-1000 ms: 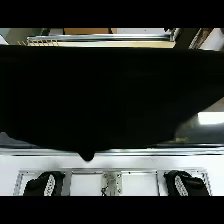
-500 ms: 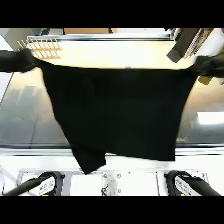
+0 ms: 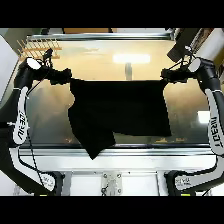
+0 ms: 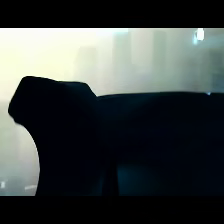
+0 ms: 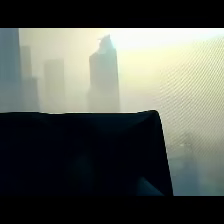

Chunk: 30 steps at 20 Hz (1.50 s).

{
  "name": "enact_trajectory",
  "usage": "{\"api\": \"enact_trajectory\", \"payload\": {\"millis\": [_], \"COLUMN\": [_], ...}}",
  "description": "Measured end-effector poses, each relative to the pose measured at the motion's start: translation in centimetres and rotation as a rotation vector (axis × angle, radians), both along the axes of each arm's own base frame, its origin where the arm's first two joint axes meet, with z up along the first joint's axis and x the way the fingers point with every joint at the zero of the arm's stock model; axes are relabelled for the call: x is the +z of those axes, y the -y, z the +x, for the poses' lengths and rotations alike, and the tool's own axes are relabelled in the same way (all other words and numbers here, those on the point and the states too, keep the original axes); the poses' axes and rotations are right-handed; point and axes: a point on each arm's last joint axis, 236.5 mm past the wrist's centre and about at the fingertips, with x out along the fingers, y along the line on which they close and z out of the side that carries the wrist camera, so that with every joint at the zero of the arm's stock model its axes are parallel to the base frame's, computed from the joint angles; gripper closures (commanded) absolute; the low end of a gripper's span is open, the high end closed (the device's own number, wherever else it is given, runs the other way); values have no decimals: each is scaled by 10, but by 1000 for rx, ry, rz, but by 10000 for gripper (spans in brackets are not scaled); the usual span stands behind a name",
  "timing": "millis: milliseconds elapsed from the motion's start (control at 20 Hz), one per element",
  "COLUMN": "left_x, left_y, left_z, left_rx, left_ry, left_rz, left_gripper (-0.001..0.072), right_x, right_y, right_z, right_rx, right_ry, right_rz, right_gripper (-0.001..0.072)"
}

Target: Fold the clothes and pants, and hang the long-sleeved shirts on hangers.

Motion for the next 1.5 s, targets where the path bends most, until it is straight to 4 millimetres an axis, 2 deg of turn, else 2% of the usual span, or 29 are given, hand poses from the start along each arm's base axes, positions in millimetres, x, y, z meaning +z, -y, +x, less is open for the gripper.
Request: {"api": "enact_trajectory", "payload": {"millis": [150,250,400,700,750,800,850,950,1050,1150,1250,1350,1500], "left_x": [-7,-12,-25,-71,-78,-84,-88,-84,-66,-41,-23,-14,-11], "left_y": [-5,-8,-10,-12,-12,-12,-12,-11,-13,-16,-15,-12,-2], "left_z": [3,-7,-35,-97,-104,-112,-117,-121,-122,-125,-140,-160,-193], "left_rx": [15,10,-4,-17,-19,-20,-21,-24,-23,-12,-12,-19,-40], "left_ry": [2,-18,-54,-165,-184,-202,-215,-217,-187,-136,-112,-101,-99], "left_rz": [-1,18,59,103,103,103,103,103,103,104,104,105,103], "left_gripper": [698,698,698,697,657,393,254,261,261,261,260,260,261], "right_x": [-10,-20,-43,-101,-107,-111,-113,-104,-83,-55,-30,-14,-9], "right_y": [2,3,1,-7,-8,-10,-12,-15,-15,-7,7,24,48], "right_z": [3,-6,-35,-99,-106,-111,-114,-117,-119,-129,-146,-169,-211], "right_rx": [-4,-1,7,25,28,29,28,25,28,38,31,2,-84], "right_ry": [-7,-37,-110,-274,-291,-305,-312,-296,-260,-226,-202,-193,-218], "right_rz": [-12,-23,-35,-37,-36,-34,-25,-9,-13,-59,-107,-133,-134], "right_gripper": [706,706,706,691,571,276,96,102,101,101,100,99,99]}}
